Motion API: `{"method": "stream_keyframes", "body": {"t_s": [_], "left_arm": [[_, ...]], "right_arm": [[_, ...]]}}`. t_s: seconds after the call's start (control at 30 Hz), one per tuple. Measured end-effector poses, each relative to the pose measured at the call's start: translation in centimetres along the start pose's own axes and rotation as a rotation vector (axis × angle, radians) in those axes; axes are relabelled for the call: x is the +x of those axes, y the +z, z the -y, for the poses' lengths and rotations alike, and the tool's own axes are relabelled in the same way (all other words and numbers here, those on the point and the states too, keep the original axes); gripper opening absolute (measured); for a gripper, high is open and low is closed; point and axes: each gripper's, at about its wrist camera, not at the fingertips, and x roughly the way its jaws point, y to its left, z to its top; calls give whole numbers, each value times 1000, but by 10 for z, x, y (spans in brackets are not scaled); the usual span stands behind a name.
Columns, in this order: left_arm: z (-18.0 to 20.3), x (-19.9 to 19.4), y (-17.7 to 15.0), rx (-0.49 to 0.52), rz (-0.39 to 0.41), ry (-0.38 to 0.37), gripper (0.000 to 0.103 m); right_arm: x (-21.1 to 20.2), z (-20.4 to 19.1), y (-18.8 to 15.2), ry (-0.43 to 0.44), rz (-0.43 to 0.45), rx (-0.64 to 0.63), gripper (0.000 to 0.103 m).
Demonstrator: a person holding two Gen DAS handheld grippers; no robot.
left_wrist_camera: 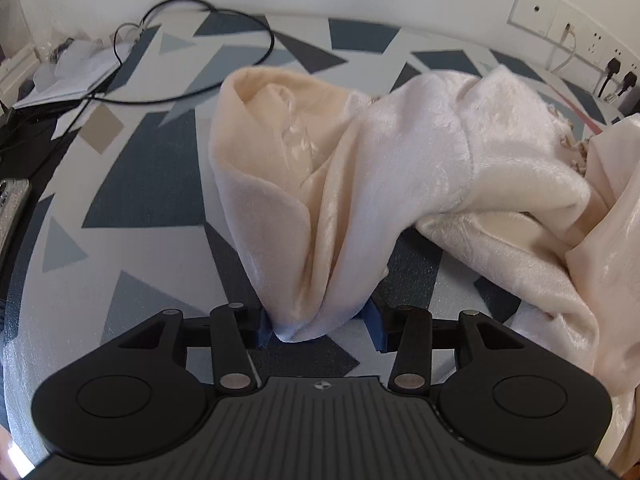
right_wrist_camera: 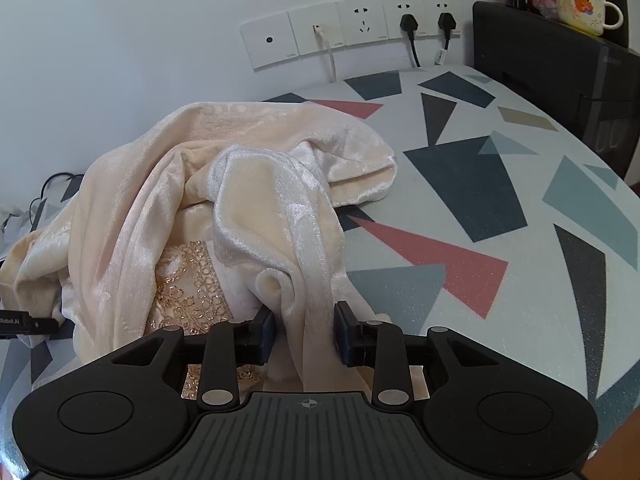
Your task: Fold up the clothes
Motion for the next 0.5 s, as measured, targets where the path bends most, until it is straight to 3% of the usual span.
{"method": "stream_keyframes", "body": {"t_s": [0.1, 0.23, 0.33, 0.5], "left_arm": [[-2, -1, -2, -6, -7, -13, 47], [-5, -3, -2, -33, -18, -42, 60], [-6, -5, -2, -51, -7, -55, 65], [-10, -23, -1, -92, 130, -98, 75]], "right_arm": [[0, 0, 0, -3, -2, -1, 29], [1, -1, 1, -9, -3, 0, 30], [1, -1, 2, -17, 0, 6, 34], [-6, -4, 4, -45, 18, 1, 46]]}}
